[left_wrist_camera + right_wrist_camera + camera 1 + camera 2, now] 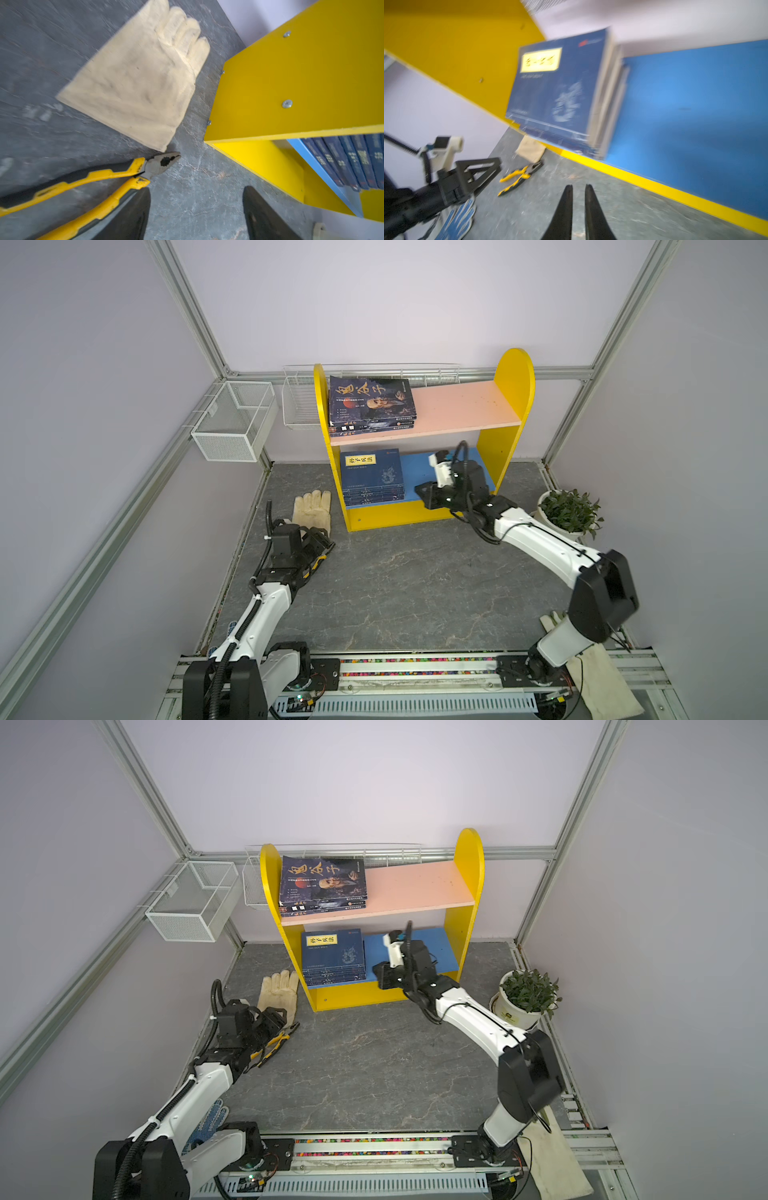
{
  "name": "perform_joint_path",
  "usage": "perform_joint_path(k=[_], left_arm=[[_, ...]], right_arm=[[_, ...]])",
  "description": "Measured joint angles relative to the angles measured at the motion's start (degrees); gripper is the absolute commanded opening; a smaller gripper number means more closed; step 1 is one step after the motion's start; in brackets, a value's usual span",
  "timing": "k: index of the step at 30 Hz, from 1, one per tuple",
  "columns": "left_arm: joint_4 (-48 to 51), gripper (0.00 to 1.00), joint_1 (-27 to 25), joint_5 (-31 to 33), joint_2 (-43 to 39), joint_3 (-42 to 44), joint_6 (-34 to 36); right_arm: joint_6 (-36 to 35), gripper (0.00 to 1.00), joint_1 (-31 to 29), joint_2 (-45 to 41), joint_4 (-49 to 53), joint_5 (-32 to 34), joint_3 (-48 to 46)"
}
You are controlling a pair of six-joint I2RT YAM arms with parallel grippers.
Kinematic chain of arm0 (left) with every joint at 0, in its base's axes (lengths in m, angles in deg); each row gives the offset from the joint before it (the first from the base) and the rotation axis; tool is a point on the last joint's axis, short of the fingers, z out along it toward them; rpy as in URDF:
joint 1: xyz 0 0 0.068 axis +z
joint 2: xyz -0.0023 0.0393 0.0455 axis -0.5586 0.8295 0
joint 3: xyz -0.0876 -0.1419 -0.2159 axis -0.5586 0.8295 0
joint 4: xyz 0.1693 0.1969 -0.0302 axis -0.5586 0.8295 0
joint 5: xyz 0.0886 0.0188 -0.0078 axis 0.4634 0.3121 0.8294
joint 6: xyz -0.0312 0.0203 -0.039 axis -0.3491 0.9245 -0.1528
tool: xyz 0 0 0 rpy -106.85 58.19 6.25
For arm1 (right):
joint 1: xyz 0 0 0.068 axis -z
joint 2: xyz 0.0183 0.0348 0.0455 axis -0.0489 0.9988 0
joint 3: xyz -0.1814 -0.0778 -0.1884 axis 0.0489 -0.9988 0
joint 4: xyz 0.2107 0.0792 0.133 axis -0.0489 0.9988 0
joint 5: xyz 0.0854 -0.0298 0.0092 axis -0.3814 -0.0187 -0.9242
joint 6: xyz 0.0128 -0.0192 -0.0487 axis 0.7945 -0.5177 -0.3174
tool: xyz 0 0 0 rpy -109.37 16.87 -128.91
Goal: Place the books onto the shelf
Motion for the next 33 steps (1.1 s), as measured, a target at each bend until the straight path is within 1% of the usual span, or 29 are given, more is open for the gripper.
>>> perform_joint_path(k=[2, 3, 5, 6, 8, 10, 12, 14, 16, 18, 20, 22, 23, 26, 27, 29, 30, 31, 33], left_arm=[[3.32, 0.78, 0.0, 4.85, 0.94, -3.13, 1.14], [4.9, 0.82, 0.0, 7.52, 1.46, -4.55, 1.73], [7.43, 0.97, 0.0, 13.07, 2.16, -6.64, 2.58], [8.55, 1.0, 0.0, 16.35, 2.21, -7.3, 3.08], [9.77, 1.0, 0.0, 21.86, 1.9, -7.61, 4.37], [9.86, 1.0, 0.0, 26.58, 1.27, -7.43, 6.36], [8.07, 1.0, 0.0, 30.47, 0.09, -6.36, 8.52], [4.72, 1.0, 0.0, 34.07, -1.16, -4.09, 10.91], [0.7, 1.0, 0.04, 36.13, -0.76, -1.51, 14.21], [-2.84, 1.0, 0.02, 37.18, 1.75, 0.13, 16.61], [-7.21, 1.0, 0.04, 37.42, 6.05, 1.22, 18.64], [-11.69, 1.0, 0.04, 37.53, 10.99, 1.95, 19.89], [-13.7, 1.0, 0.04, 37.53, 13.14, 2.12, 20.5], [-19.21, 1.0, 0.11, 36.76, 17.4, 2.27, 23.02], [-22.88, 1.0, 0.15, 36.02, 18.23, 2.73, 24.61], [-30.23, 0.99, 0.26, 34.05, 20.06, 3.69, 27.52], [-34.29, 0.99, 0.33, 31.85, 21.29, 4.37, 29.4], [-38.58, 0.99, 0.42, 28.92, 22.82, 5.22, 31.61], [-46.16, 0.98, 0.44, 23.71, 25.83, 7.69, 34.97]], right_arm=[[0.87, 0.36, 5.25, -7.32, -0.85, 7.17, -8.0], [0.83, 0.48, 7.08, -10.62, -0.81, 11.06, -11.41], [-0.52, 0.81, 9.55, -17.16, -0.26, 19.23, -17.38], [-1.57, 0.91, 10.47, -20.5, 0.0, 23.74, -20.17], [-5.01, 0.99, 11.76, -24.94, -1.64, 31.06, -24.57], [-9.9, 0.98, 13.4, -26.93, -5.18, 38.25, -29.24], [-12.72, 0.98, 15.32, -25.49, -6.21, 42.18, -31.58], [-13.86, 0.98, 18.01, -21.97, -7.45, 44.02, -33.05], [-14.58, 0.98, 20.33, -17.62, -11.52, 45.7, -35.43], [-15.69, 0.98, 21.05, -12.83, -17.05, 47.32, -37.97], [-16.61, 1.0, 21.66, -7.23, -22.77, 47.47, -39.5], [-18.4, 0.99, 22.36, -2.45, -28.44, 45.64, -40.65], [-19.17, 0.99, 22.67, -1.31, -29.29, 43.91, -40.79], [-21.59, 1.0, 23.41, -0.9, -36.15, 37.13, -43.06], [-22.03, 0.99, 24.2, -1.27, -39.23, 33.53, -44.48], [-23.32, 0.92, 25.94, -0.09, -46.8, 28.26, -47.25], [-23.78, 0.89, 26.8, 0.44, -47.54, 25.46, -47.89], [-24.13, 0.89, 27.32, 0.46, -46.97, 22.95, -47.91], [-24.74, 0.88, 27.93, 0.81, -49.18, 19.3, -47.8]])
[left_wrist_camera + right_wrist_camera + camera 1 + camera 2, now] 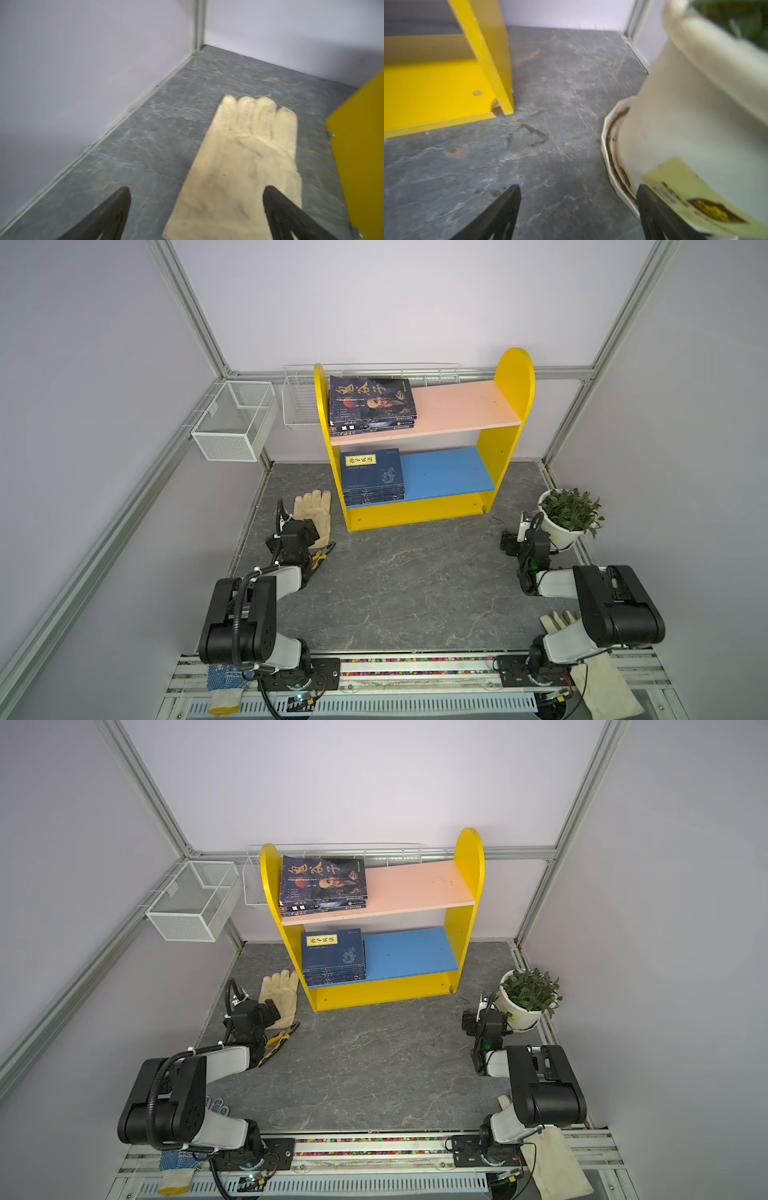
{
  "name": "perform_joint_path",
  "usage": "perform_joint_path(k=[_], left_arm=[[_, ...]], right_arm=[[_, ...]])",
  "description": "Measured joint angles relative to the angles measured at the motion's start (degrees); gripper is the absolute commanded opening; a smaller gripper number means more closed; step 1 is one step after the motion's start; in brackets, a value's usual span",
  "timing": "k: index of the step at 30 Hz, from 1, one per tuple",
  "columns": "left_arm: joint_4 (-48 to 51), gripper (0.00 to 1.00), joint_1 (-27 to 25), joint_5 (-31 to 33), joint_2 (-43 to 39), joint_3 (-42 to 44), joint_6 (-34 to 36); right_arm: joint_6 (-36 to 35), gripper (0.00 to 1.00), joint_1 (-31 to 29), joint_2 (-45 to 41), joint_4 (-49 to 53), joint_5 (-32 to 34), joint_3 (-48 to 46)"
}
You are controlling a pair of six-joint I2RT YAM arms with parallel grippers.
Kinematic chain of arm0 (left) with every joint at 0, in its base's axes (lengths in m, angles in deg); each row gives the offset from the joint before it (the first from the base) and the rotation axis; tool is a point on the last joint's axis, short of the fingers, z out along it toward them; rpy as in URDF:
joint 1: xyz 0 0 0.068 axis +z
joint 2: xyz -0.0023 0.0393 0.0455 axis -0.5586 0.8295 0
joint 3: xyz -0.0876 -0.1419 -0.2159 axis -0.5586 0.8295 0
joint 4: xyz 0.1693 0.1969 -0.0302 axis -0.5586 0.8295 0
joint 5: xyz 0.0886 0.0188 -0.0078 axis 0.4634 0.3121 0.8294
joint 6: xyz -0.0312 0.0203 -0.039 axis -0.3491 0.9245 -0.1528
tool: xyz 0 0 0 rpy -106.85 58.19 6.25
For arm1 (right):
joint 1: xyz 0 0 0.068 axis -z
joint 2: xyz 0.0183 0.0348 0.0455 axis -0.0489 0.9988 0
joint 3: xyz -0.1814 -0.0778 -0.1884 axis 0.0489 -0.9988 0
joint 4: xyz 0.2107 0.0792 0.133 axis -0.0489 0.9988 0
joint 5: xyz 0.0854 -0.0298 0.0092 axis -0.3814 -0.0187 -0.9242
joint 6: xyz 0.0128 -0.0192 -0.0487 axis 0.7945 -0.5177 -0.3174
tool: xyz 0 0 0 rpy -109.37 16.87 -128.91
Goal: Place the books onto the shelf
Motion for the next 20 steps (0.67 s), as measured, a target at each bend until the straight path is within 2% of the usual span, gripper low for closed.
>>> perform_joint_path(k=[3, 7, 20], left_arm=[[-2.23, 0.98, 0.09, -4.24, 1.7, 1.88, 2.34], [-6.29, 0.98, 0.17, -6.8, 1.49, 1.88, 3.87], [-11.74, 0.99, 0.2, -8.35, 1.68, 1.92, 5.22]], right_arm=[[-0.15, 0.88, 0.2, -0.04, -0.68, -2.78, 0.46], [-0.31, 0.88, 0.17, -0.04, -1.07, -4.48, 0.52], [-0.28, 0.88, 1.2, -0.04, -0.85, -7.15, 0.7]])
